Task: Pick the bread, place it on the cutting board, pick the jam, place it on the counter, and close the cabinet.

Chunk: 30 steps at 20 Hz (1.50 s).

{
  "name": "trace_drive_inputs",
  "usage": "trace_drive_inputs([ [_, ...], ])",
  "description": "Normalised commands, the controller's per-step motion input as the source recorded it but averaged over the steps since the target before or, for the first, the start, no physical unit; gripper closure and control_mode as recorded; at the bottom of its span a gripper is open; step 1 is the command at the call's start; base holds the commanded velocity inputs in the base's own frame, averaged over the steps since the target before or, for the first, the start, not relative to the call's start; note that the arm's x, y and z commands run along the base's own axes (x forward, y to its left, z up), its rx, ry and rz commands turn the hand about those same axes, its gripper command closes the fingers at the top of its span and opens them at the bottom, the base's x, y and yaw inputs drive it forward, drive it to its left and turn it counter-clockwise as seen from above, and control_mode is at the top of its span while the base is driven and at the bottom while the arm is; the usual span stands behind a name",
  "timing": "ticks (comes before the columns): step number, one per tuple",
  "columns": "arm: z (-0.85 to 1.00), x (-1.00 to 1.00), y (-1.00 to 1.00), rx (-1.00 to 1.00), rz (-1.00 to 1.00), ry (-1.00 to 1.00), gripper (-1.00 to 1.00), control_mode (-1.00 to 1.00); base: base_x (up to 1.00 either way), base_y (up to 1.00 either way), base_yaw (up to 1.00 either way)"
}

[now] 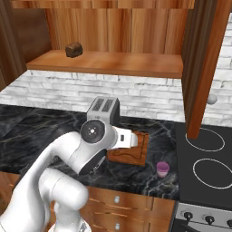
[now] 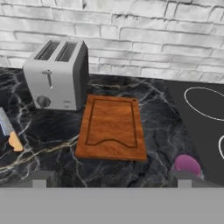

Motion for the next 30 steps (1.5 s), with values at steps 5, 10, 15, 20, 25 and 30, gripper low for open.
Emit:
trace_drive_inputs([
  [5,0.27,0.0,0.49,-0.01,-0.02,0.0,-1.0,-1.0,0.0,0.0,0.0],
  [10,0.23,-0.01,0.3,0.0,0.0,0.0,-1.0,-1.0,0.0,0.0,0.0],
  [15,0.19,-0.02,0.28,0.02,0.0,0.0,-1.0,-1.0,0.0,0.0,0.0],
  [20,0.11,-0.02,0.22,0.06,0.0,0.0,-1.0,-1.0,0.0,0.0,0.0],
  [25,0.06,-0.02,0.24,0.05,0.0,0.0,-1.0,-1.0,0.0,0.0,0.0],
  [30,0.28,0.0,0.28,0.0,0.0,0.0,-1.0,-1.0,0.0,0.0,0.0],
])
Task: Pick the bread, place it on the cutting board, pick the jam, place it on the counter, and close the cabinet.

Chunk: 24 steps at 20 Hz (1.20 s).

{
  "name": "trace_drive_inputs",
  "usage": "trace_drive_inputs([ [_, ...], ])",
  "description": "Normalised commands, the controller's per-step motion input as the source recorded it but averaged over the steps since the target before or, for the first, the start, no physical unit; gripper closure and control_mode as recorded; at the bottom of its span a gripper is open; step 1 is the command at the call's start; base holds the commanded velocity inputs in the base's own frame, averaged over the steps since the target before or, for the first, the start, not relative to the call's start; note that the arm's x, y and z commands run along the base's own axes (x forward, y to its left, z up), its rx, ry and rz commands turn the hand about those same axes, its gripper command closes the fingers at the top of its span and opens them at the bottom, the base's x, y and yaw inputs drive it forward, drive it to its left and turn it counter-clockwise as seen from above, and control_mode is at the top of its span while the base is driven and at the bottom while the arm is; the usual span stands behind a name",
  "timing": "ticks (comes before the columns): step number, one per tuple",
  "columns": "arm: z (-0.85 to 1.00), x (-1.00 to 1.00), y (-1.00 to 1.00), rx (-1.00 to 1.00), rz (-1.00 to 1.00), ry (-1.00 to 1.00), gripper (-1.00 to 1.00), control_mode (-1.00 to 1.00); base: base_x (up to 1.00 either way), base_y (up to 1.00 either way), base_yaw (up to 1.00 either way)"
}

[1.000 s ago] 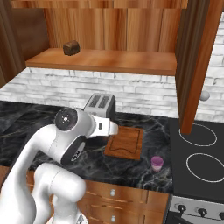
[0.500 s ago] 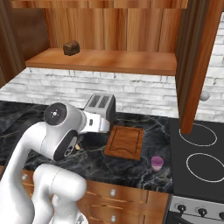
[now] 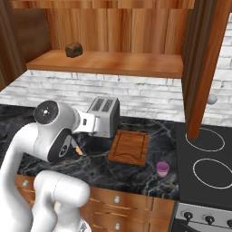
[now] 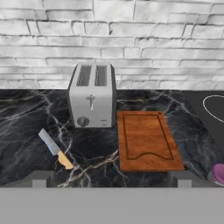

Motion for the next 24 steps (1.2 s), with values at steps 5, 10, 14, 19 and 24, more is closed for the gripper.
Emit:
trace_drive_inputs([
  [5,0.35,0.0,0.21,0.0,0.0,0.0,-1.0,-1.0,0.0,0.0,0.0],
  [10,0.35,0.0,0.2,0.0,0.0,0.0,-1.0,-1.0,0.0,0.0,0.0],
  [14,0.33,0.0,0.21,0.0,0.0,0.0,-1.0,-1.0,0.0,0.0,0.0],
  [19,0.41,0.0,0.21,0.0,0.0,0.0,-1.0,-1.0,0.0,0.0,0.0],
  [24,0.33,0.0,0.28,0.0,0.0,0.0,-1.0,-1.0,0.0,0.0,0.0],
])
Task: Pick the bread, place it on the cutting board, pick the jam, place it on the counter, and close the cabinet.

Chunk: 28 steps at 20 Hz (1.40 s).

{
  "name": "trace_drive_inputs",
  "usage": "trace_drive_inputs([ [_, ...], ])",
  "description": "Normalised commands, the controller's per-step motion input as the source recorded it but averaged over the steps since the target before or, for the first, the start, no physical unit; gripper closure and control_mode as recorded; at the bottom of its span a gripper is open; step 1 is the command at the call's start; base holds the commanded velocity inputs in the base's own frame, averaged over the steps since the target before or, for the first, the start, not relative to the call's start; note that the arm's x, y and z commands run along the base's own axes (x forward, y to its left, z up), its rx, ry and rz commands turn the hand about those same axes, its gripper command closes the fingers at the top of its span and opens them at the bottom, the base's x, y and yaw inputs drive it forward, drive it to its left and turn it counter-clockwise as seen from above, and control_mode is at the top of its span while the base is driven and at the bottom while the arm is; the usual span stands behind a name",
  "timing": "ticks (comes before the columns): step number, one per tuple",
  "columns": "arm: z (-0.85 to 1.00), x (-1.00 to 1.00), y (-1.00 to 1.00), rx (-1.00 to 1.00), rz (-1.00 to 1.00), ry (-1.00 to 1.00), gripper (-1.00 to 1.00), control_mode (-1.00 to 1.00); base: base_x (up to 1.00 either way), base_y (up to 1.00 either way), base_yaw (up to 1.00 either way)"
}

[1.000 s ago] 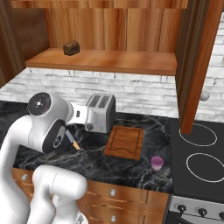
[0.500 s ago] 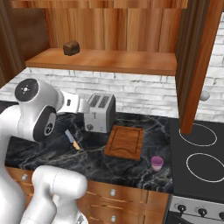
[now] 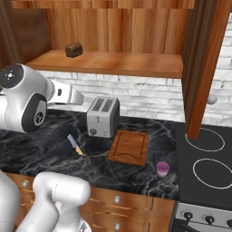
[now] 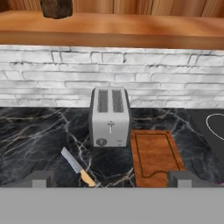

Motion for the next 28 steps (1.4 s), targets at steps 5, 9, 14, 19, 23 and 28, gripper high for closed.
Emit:
trace_drive_inputs([
  [5,0.34,0.0,0.28,0.0,0.0,0.0,-1.0,-1.0,0.0,0.0,0.0],
  [9,0.24,0.0,0.26,0.0,0.0,0.0,-1.0,-1.0,0.0,0.0,0.0],
  [14,0.2,0.02,0.25,0.0,0.0,0.0,-1.0,-1.0,0.0,0.0,0.0],
  [19,0.1,0.16,0.25,0.0,0.0,0.0,-1.0,-1.0,0.0,0.0,0.0],
  [23,0.1,0.24,0.2,0.0,0.0,0.0,-1.0,-1.0,0.0,0.0,0.0],
  [28,0.17,0.31,0.1,0.0,0.0,0.0,-1.0,-1.0,0.0,0.0,0.0],
])
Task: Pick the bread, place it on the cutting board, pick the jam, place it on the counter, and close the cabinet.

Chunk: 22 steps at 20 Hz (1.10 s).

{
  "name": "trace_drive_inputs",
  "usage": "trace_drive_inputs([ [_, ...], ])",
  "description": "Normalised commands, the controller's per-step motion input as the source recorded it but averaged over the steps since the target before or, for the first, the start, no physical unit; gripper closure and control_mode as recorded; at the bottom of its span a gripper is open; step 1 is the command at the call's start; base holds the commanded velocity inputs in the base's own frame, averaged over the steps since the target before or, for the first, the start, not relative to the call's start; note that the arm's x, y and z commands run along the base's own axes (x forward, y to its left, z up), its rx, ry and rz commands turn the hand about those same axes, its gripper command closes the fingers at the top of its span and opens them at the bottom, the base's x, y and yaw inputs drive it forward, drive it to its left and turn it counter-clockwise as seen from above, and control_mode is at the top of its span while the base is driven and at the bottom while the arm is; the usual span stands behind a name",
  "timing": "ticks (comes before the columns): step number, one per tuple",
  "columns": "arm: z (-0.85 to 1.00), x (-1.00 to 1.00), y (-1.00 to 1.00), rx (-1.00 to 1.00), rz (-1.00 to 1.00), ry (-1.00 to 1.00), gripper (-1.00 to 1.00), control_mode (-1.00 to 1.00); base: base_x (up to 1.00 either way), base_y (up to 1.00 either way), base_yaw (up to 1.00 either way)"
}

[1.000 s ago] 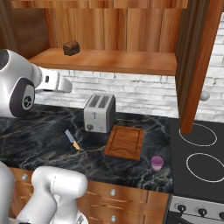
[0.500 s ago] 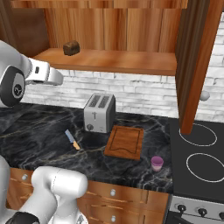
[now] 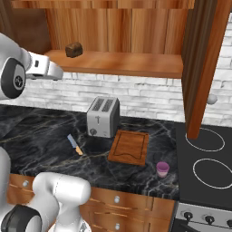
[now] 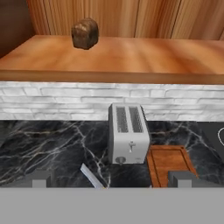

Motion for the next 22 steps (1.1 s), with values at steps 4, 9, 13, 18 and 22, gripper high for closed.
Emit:
trace_drive_inputs([
  [4,0.1,0.34,0.09,0.0,0.01,0.0,-1.0,-1.0,0.0,0.0,0.0],
  [9,0.0,0.28,0.2,0.0,0.0,0.0,-1.0,-1.0,0.0,0.0,0.0],
  [13,0.0,0.33,0.12,0.0,0.0,0.0,-1.0,-1.0,0.0,0.0,0.0],
  [18,0.0,0.29,0.07,0.0,0.0,0.0,-1.0,-1.0,0.0,0.0,0.0],
  [22,0.0,0.2,0.0,0.05,0.03,0.0,-1.0,-1.0,0.0,0.0,0.0],
])
